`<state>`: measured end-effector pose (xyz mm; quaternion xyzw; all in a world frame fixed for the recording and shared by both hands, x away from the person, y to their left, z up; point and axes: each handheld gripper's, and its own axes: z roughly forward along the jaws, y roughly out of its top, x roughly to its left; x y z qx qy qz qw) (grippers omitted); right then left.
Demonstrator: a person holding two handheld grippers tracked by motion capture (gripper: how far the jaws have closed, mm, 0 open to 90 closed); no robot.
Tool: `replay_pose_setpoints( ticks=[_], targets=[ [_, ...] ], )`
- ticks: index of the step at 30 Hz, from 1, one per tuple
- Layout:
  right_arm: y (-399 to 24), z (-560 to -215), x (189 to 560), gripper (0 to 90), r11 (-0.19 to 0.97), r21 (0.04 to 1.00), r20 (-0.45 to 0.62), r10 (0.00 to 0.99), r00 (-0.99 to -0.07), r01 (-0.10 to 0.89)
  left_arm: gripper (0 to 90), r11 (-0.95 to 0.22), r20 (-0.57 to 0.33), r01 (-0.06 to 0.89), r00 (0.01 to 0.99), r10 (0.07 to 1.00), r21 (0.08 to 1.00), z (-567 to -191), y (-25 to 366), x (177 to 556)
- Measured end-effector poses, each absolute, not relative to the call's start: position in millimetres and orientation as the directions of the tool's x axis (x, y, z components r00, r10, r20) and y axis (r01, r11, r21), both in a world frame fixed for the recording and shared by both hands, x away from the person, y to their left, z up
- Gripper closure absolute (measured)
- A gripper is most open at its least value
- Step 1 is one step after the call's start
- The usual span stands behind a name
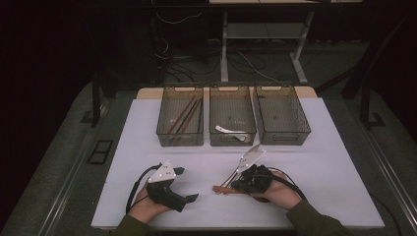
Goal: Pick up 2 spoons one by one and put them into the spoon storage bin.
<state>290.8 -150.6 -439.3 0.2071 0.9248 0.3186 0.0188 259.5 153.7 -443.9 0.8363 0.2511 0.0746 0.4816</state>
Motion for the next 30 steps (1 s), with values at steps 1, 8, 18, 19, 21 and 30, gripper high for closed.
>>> replay_pose_setpoints(
  ticks=[1,8,18,19,21,30],
  targets=[
    [-149.8,-439.3,290.1,89.2,0.712,0.597,0.100,0.391,-0.915,0.370,0.0,-0.410,-0.117,0.348,0.863,0.492,0.843,-443.8,153.8,259.5],
    [-147.9,-439.3,288.4,89.2,0.720,0.593,0.116,0.368,-0.923,0.361,0.0,-0.411,-0.118,0.347,0.865,0.488,0.843,-443.8,153.6,259.3],
    [-151.1,-436.3,289.3,89.0,0.707,0.609,0.115,0.369,-0.922,0.359,0.0,-0.409,-0.121,0.348,0.865,0.487,0.843,-443.3,154.7,259.5],
    [-152.7,-434.6,289.5,88.3,0.694,0.617,0.123,0.381,-0.917,0.371,0.0,-0.408,-0.122,0.349,0.865,0.487,0.844,-443.3,154.9,259.6],
    [-158.0,-431.0,291.2,82.9,0.675,0.632,0.126,0.394,-0.910,0.380,0.0,-0.403,-0.126,0.352,0.863,0.489,0.845,-443.1,155.3,259.5],
    [-187.3,-420.2,288.8,60.7,0.580,0.691,0.183,0.438,-0.880,0.432,0.0,-0.396,-0.128,0.360,0.854,0.505,0.845,-442.0,155.3,258.5]
  ],
)
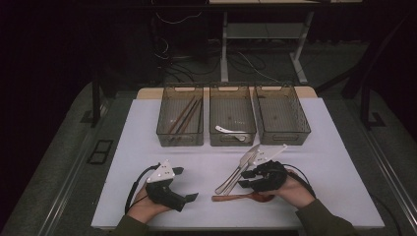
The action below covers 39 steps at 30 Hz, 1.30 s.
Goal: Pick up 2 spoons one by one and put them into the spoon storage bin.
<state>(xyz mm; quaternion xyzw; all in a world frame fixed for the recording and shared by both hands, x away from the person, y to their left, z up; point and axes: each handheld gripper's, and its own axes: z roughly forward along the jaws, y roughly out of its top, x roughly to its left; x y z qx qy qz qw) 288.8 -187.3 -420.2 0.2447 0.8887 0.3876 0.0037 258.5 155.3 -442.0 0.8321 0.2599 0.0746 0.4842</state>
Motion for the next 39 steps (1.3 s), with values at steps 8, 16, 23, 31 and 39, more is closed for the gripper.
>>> replay_pose_setpoints(
  ticks=[8,16,23,31,39],
  targets=[
    [-211.5,-418.9,279.0,46.8,0.550,0.714,0.173,0.461,-0.871,0.433,0.0,-0.398,-0.133,0.366,0.853,0.504,0.841,-443.2,154.6,258.4],
    [-232.7,-423.3,269.7,43.8,0.539,0.714,0.167,0.489,-0.856,0.447,0.0,-0.403,-0.132,0.368,0.853,0.505,0.838,-443.9,154.6,258.5],
    [-245.5,-433.6,265.5,43.8,0.552,0.687,0.169,0.512,-0.842,0.473,0.0,-0.406,-0.133,0.371,0.853,0.506,0.836,-444.0,155.0,258.6],
    [-245.3,-440.2,261.3,45.2,0.585,0.664,0.163,0.495,-0.854,0.466,0.0,-0.406,-0.130,0.368,0.852,0.507,0.836,-444.4,154.4,258.7],
    [-242.4,-442.5,261.0,46.9,0.603,0.654,0.161,0.480,-0.862,0.457,0.0,-0.404,-0.129,0.368,0.852,0.508,0.837,-444.2,154.6,258.7]
  ],
)
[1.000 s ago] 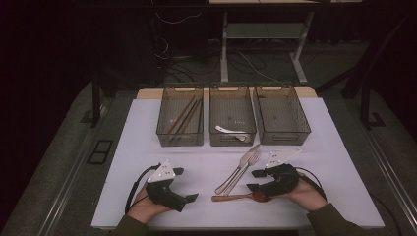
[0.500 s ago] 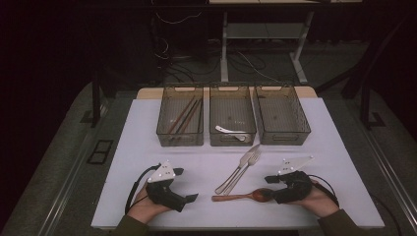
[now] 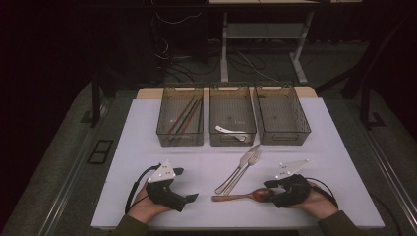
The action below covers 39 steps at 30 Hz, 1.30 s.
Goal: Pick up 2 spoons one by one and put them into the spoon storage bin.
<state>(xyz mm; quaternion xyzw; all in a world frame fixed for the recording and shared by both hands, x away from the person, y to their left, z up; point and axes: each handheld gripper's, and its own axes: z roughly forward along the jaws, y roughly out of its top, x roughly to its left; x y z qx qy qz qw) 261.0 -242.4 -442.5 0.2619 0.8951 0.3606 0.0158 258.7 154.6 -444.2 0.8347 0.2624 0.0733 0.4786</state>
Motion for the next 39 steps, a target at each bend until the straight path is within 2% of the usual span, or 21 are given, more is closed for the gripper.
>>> replay_pose_setpoints(
  ticks=[12,31,39],
  targets=[
    [-240.7,-443.7,258.7,52.6,0.637,0.637,0.146,0.453,-0.880,0.433,0.0,-0.407,-0.127,0.365,0.854,0.505,0.837,-444.2,154.3,258.5],
    [-236.6,-441.5,253.1,77.7,0.691,0.609,0.179,0.359,-0.916,0.389,0.0,-0.413,-0.124,0.363,0.856,0.501,0.835,-444.5,153.5,258.5],
    [-236.7,-441.3,253.4,78.2,0.694,0.606,0.181,0.356,-0.917,0.389,0.0,-0.414,-0.126,0.364,0.857,0.500,0.834,-444.6,153.2,258.4]
  ],
)
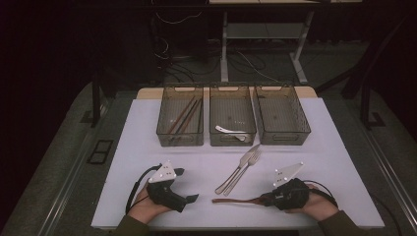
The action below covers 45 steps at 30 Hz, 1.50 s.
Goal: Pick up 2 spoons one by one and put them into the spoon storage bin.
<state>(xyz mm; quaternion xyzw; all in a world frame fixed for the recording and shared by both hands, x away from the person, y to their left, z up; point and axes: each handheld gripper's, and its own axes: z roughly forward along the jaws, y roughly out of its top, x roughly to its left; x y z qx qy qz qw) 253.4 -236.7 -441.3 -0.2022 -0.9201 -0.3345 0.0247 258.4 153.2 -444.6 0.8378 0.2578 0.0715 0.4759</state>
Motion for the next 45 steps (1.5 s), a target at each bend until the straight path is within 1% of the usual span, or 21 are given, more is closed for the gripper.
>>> replay_pose_setpoints(
  ticks=[5,8,23,45],
  targets=[
    [-237.2,-440.8,254.8,78.8,0.695,0.605,0.175,0.361,-0.916,0.389,0.0,-0.416,-0.124,0.363,0.857,0.499,0.834,-444.5,153.2,258.5],
    [-238.0,-438.1,256.3,79.3,0.675,0.614,0.183,0.382,-0.906,0.409,0.0,-0.417,-0.124,0.363,0.858,0.498,0.834,-444.8,152.9,258.5],
    [-246.3,-428.1,263.4,79.5,0.599,0.679,0.160,0.442,-0.882,0.424,0.0,-0.417,-0.127,0.363,0.860,0.494,0.833,-445.2,151.8,258.3],
    [-253.4,-416.1,282.5,79.5,0.512,0.727,0.144,0.539,-0.830,0.458,0.0,-0.414,-0.131,0.364,0.860,0.493,0.834,-445.9,152.4,259.0]
  ],
)
